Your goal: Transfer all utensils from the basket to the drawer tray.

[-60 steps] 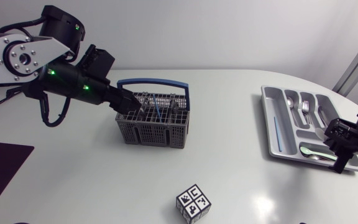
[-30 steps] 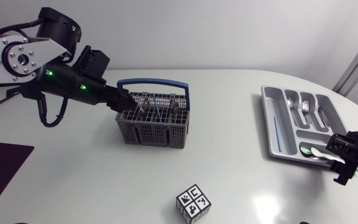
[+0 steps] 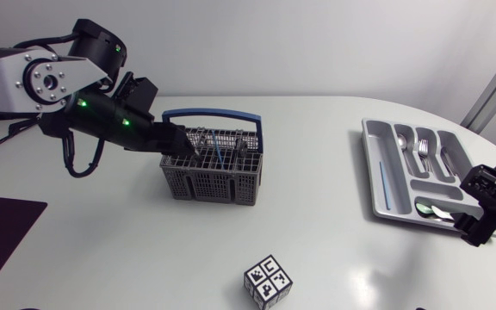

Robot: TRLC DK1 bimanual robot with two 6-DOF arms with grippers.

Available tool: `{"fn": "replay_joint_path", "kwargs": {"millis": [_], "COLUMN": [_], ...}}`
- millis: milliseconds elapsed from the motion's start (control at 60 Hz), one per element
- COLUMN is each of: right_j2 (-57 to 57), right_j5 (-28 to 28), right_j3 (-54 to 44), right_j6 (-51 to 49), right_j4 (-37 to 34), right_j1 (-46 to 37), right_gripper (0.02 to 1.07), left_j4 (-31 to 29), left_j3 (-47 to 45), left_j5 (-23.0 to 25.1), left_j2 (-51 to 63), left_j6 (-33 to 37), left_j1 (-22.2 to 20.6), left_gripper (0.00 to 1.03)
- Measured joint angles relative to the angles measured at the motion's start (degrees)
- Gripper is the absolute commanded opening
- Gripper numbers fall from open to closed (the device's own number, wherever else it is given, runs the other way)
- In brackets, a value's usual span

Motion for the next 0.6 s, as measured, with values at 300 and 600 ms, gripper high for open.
{"fn": "replay_joint_path", "kwargs": {"millis": [300,600], "right_j2": [-6.1,-6.62], "right_j5": [4.44,6.69], "right_j3": [-0.61,-1.33], "right_j6": [8.9,12.96], "right_j4": [-3.58,-4.31], "right_j1": [13.7,20.35], "right_gripper": [1.02,1.02], "left_j4": [-4.44,-4.87], "left_j3": [7.52,8.74], "left_j5": [0.09,0.17], "left_j2": [6.71,8.74], "left_j6": [-4.11,-5.77], "left_j1": [-1.77,-1.95], "left_gripper": [0.76,0.87]}}
